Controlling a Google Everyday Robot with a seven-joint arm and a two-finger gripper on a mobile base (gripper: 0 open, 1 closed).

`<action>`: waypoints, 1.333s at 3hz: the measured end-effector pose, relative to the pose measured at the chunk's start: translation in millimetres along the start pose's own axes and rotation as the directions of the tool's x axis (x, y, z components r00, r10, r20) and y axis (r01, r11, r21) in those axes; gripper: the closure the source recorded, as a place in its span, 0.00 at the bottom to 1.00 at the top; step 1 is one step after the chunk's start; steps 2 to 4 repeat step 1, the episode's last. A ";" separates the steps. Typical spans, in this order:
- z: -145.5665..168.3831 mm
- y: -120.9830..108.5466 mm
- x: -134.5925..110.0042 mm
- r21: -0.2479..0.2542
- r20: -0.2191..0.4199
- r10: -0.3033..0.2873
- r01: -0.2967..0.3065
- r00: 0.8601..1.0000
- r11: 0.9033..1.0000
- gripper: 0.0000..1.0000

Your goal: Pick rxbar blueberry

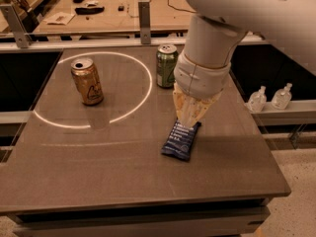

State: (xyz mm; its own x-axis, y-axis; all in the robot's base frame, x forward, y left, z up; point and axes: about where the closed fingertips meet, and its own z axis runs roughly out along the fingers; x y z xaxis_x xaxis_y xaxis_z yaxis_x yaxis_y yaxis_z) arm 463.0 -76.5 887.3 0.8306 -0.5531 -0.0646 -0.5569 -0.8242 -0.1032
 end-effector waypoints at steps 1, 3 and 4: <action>0.0 -1.9 0.6 0.009 -0.005 0.000 0.000 1.000 1.000 0.14; 0.0 -1.9 0.6 0.009 -0.005 0.000 0.000 1.000 1.000 0.14; 0.0 -1.9 0.6 0.009 -0.005 0.000 0.000 1.000 1.000 0.14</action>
Offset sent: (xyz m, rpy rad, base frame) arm 0.0000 0.0000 0.0000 0.0000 0.0000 0.0000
